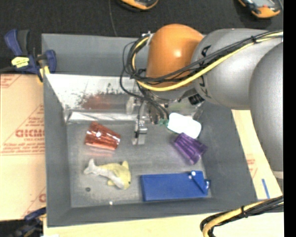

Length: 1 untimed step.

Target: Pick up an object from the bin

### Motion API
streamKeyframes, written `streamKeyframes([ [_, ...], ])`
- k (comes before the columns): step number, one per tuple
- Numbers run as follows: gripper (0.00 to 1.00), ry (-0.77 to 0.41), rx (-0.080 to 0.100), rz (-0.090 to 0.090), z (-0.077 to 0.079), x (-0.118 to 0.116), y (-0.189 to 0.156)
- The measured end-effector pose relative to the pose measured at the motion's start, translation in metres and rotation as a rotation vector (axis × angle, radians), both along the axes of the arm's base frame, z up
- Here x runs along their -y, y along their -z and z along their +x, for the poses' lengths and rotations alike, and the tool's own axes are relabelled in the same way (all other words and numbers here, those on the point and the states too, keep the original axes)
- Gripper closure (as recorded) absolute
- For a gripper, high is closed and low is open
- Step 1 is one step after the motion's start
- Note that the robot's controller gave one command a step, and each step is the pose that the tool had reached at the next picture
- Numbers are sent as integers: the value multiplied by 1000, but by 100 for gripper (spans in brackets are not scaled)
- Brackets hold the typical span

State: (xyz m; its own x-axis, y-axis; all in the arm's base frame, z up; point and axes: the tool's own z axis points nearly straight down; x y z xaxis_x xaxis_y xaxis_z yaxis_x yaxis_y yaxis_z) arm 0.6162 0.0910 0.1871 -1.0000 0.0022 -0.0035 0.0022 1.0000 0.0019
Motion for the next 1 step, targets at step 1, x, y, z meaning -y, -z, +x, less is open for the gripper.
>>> streamKeyframes([
  [1, 0, 58, 10, 3, 20, -68, 55],
])
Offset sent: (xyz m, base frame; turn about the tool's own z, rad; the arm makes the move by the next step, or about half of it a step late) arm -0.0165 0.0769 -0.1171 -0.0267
